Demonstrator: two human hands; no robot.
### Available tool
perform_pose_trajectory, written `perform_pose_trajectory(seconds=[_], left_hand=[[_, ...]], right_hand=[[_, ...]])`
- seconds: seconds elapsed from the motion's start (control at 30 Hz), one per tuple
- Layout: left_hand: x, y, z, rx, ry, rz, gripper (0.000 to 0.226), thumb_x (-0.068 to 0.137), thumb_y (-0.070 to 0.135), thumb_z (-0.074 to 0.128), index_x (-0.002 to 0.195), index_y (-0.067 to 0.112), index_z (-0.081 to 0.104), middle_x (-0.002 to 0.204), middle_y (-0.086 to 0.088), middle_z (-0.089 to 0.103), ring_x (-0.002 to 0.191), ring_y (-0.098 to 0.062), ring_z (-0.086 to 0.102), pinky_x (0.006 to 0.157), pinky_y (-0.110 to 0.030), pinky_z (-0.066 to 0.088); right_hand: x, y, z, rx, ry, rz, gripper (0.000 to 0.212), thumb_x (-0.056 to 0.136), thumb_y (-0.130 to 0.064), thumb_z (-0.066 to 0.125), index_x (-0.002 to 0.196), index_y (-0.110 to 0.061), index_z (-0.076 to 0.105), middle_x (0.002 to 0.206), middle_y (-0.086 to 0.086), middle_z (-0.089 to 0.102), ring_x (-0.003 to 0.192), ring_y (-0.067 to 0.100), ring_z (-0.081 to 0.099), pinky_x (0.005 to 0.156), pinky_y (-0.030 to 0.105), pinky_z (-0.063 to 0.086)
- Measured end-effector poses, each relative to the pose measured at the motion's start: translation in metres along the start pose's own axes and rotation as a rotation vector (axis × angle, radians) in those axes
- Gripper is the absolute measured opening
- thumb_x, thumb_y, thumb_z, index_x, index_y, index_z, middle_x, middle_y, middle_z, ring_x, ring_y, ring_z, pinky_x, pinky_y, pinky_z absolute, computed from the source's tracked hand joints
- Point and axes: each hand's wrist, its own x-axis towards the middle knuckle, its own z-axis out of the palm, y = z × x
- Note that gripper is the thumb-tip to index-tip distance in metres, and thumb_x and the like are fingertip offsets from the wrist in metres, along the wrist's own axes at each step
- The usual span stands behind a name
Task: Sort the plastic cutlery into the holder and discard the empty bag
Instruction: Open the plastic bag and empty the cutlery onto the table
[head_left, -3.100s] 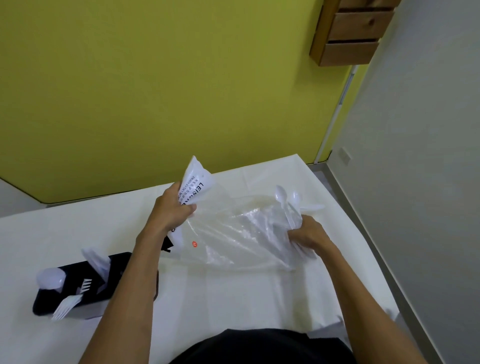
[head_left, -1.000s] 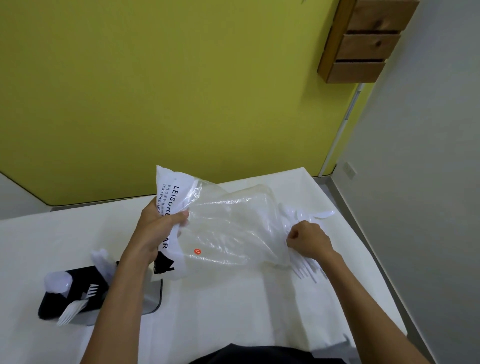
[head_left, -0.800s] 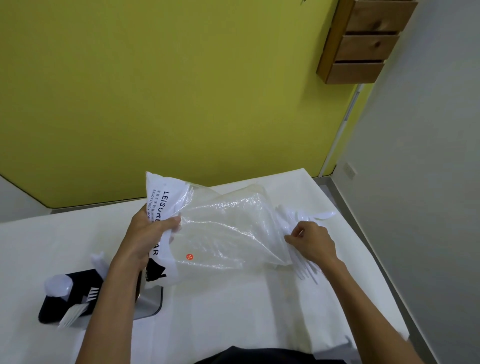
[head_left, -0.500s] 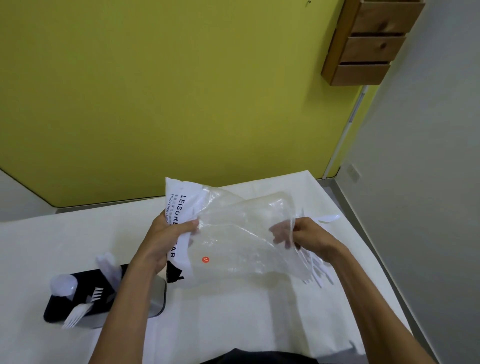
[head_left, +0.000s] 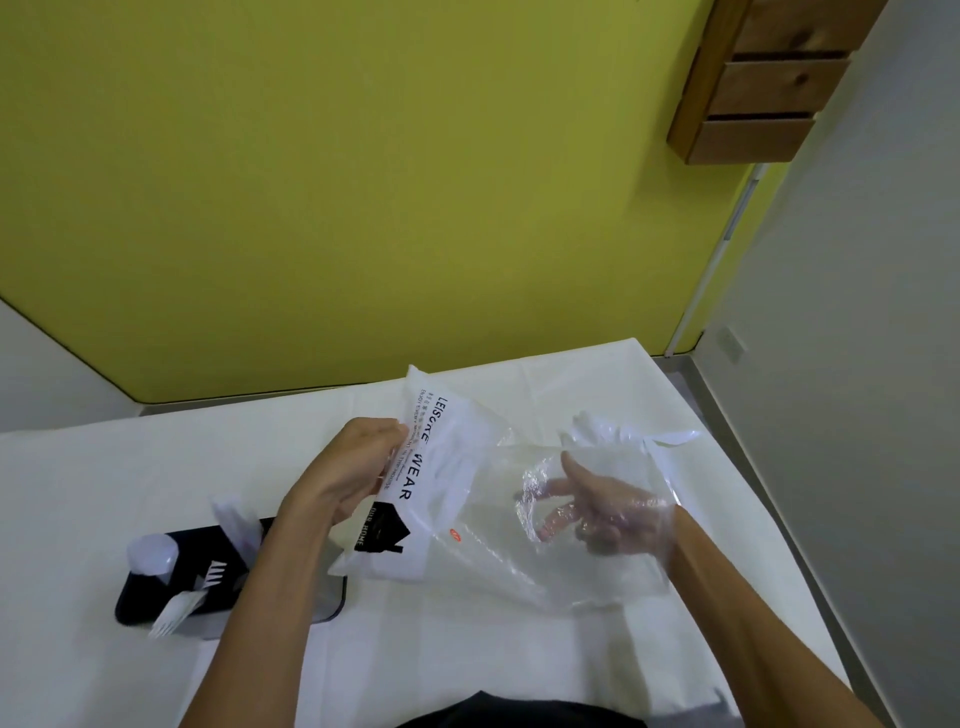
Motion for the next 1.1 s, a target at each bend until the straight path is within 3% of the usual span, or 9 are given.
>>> perform_pose_trajectory(seconds=[0.1, 0.17, 0.27, 0.43, 0.53, 0.63, 0.77, 0.97, 1.1], left_hand=[[0.001, -0.003, 0.009, 0.107, 0.084, 0.035, 0.031, 0.105, 0.018, 0.045, 0.098, 0.001, 0.070, 0.097, -0.019, 0.077, 0.093, -0.037, 0.073, 0.087, -0.045, 0.054], [-0.001, -0.003, 0.013, 0.118, 0.113, 0.065, 0.032, 0.102, 0.022, 0.046, 0.097, -0.001, 0.068, 0.097, -0.021, 0.076, 0.084, -0.033, 0.073, 0.080, -0.044, 0.054], [-0.007, -0.002, 0.016, 0.109, 0.155, 0.115, 0.031, 0.099, 0.029, 0.047, 0.091, 0.009, 0.070, 0.092, -0.015, 0.077, 0.083, -0.034, 0.074, 0.084, -0.053, 0.057], [-0.016, 0.006, 0.022, 0.185, 0.269, 0.238, 0.038, 0.093, 0.051, 0.055, 0.083, 0.015, 0.063, 0.084, -0.009, 0.072, 0.078, -0.029, 0.066, 0.073, -0.038, 0.052], [-0.024, 0.010, 0.024, 0.389, 0.404, 0.381, 0.029, 0.098, 0.045, 0.055, 0.088, 0.020, 0.062, 0.076, 0.007, 0.066, 0.073, -0.014, 0.059, 0.064, -0.030, 0.042], [-0.022, 0.011, 0.022, 0.432, 0.469, 0.456, 0.021, 0.100, 0.045, 0.051, 0.094, 0.027, 0.061, 0.072, 0.007, 0.064, 0.075, -0.019, 0.060, 0.067, -0.035, 0.045], [-0.014, 0.008, 0.022, 0.556, 0.484, 0.471, 0.021, 0.104, 0.041, 0.041, 0.095, 0.027, 0.054, 0.058, 0.008, 0.054, 0.073, -0.031, 0.055, 0.063, -0.036, 0.042], [-0.022, 0.002, 0.032, 0.294, 0.119, 0.353, 0.033, 0.096, 0.058, 0.051, 0.121, 0.037, 0.048, 0.099, 0.002, 0.067, 0.089, -0.022, 0.068, 0.077, -0.037, 0.053], [-0.015, -0.008, 0.035, 0.314, 0.098, 0.335, 0.016, 0.095, 0.033, 0.066, 0.106, 0.031, 0.055, 0.099, 0.005, 0.072, 0.088, -0.019, 0.070, 0.074, -0.034, 0.053]], right_hand=[[0.004, 0.003, 0.010, 0.025, -0.017, 0.021, 0.085, 0.083, -0.076, 0.044, 0.132, -0.009, 0.060, 0.102, 0.018, 0.073, 0.050, 0.015, 0.055, 0.047, 0.023, 0.043], [0.011, 0.007, 0.012, 0.130, -0.035, 0.000, 0.085, 0.074, -0.072, 0.065, 0.128, -0.006, 0.059, 0.122, 0.024, 0.067, 0.092, 0.033, 0.070, 0.078, 0.041, 0.055], [0.016, 0.015, 0.016, 0.216, -0.049, -0.067, 0.093, 0.062, -0.062, 0.085, 0.125, 0.000, 0.058, 0.133, 0.028, 0.060, 0.123, 0.042, 0.059, 0.099, 0.051, 0.049], [0.019, 0.017, 0.026, 0.307, -0.054, -0.157, 0.046, 0.088, -0.041, 0.069, 0.116, -0.003, 0.065, 0.130, 0.026, 0.061, 0.115, 0.037, 0.062, 0.096, 0.046, 0.053], [0.017, 0.016, 0.030, 0.311, -0.057, -0.156, 0.052, 0.092, -0.030, 0.065, 0.133, 0.000, 0.055, 0.132, 0.028, 0.060, 0.109, 0.036, 0.067, 0.089, 0.045, 0.055], [0.010, 0.011, 0.038, 0.376, -0.017, -0.191, 0.019, 0.099, -0.014, 0.058, 0.112, -0.003, 0.064, 0.116, 0.026, 0.068, 0.083, 0.028, 0.074, 0.069, 0.037, 0.059], [0.011, 0.009, 0.043, 0.279, 0.001, -0.173, 0.007, 0.092, -0.015, 0.067, 0.097, -0.012, 0.071, 0.108, 0.022, 0.070, 0.056, 0.017, 0.060, 0.058, 0.027, 0.048], [0.020, 0.015, 0.038, 0.144, 0.137, -0.179, 0.032, 0.085, -0.021, 0.079, 0.115, -0.014, 0.070, 0.084, 0.003, 0.064, 0.057, 0.013, 0.046, 0.054, 0.024, 0.039], [0.023, 0.015, 0.046, 0.117, 0.177, -0.219, 0.028, 0.087, -0.022, 0.076, 0.113, -0.011, 0.072, 0.100, 0.009, 0.066, 0.083, 0.021, 0.060, 0.071, 0.027, 0.051]])
